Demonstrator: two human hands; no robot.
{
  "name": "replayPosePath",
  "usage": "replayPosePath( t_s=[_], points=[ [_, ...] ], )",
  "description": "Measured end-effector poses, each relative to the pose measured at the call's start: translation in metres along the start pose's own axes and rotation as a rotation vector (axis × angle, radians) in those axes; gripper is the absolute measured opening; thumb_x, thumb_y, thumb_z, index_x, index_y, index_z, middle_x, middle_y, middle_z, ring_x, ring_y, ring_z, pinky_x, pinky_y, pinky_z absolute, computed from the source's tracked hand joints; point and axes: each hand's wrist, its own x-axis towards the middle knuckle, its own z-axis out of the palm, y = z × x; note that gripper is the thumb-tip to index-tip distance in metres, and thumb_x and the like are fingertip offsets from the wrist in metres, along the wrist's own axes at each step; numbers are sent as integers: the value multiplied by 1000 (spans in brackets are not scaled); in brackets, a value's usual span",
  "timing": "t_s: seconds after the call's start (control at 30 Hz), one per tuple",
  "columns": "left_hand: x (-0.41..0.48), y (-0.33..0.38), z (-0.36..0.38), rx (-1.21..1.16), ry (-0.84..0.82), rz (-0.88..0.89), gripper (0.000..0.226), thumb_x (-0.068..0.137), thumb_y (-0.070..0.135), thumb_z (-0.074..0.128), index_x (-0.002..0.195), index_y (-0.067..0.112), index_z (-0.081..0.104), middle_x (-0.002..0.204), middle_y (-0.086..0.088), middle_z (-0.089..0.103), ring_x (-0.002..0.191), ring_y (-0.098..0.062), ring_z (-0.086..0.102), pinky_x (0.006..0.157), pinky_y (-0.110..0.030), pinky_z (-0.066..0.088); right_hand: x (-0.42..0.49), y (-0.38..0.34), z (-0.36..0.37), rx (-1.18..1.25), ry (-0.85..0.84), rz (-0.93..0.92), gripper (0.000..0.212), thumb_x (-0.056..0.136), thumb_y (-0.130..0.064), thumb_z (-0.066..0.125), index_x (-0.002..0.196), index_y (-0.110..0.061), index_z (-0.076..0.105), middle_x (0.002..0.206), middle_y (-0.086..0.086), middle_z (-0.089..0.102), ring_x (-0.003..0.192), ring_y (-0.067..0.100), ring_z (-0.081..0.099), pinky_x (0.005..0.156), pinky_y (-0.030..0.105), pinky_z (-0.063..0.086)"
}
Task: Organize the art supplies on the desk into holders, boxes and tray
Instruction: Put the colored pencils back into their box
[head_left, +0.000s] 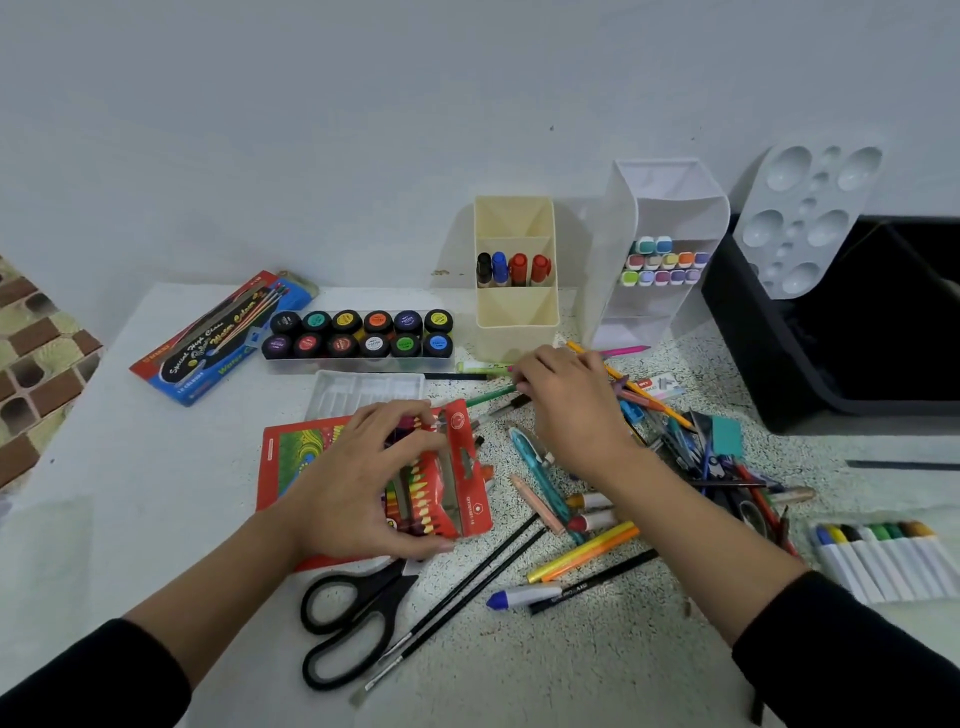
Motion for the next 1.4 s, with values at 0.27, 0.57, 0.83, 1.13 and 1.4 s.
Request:
replayPosePath(
  t_s=[0.27, 0.57, 0.83, 1.13, 1.4],
  points=[
    [0, 0, 0, -5, 3, 1, 89, 62, 84, 73, 133, 37, 47, 145, 8, 37, 131, -21, 41, 103, -49, 46, -22, 10, -15, 289, -133, -79, 8, 98, -17, 61, 97, -24, 63, 88, -15, 63, 81, 11, 55, 88, 43, 36],
    [0, 2, 0, 3, -4, 10, 88, 64, 81, 74, 134, 34, 50, 144, 9, 38, 132, -17, 39, 107, -45, 42, -17, -43, 4, 282, -134, -312, 11, 92, -17, 62, 95, -18, 72, 87, -3, 66, 82, 20, 61, 75, 40, 45],
    [0, 2, 0, -12, 9, 30, 81, 65, 78, 75, 129, 38, 48, 142, 9, 39, 129, -18, 40, 107, -44, 41, -21, -14, -4, 328, -167, -79, 32, 86, -47, 72, 112, -27, 72, 101, -10, 63, 100, 13, 55, 93, 43, 44],
    [1, 1, 0, 34, 27, 67, 82, 66, 78, 75, 130, 30, 54, 141, 4, 42, 129, -10, 36, 108, -37, 34, -16, -37, 7, 307, -195, -122, 16, 94, -26, 66, 107, -22, 74, 100, -7, 63, 103, 17, 53, 88, 41, 32],
    [0, 1, 0, 43, 24, 70, 82, 67, 78, 74, 131, 29, 56, 142, 3, 42, 129, -18, 41, 107, -42, 39, -29, -9, 0, 330, -146, -5, 12, 90, -35, 72, 99, -27, 75, 98, -13, 63, 101, 12, 55, 94, 44, 38]
  ],
)
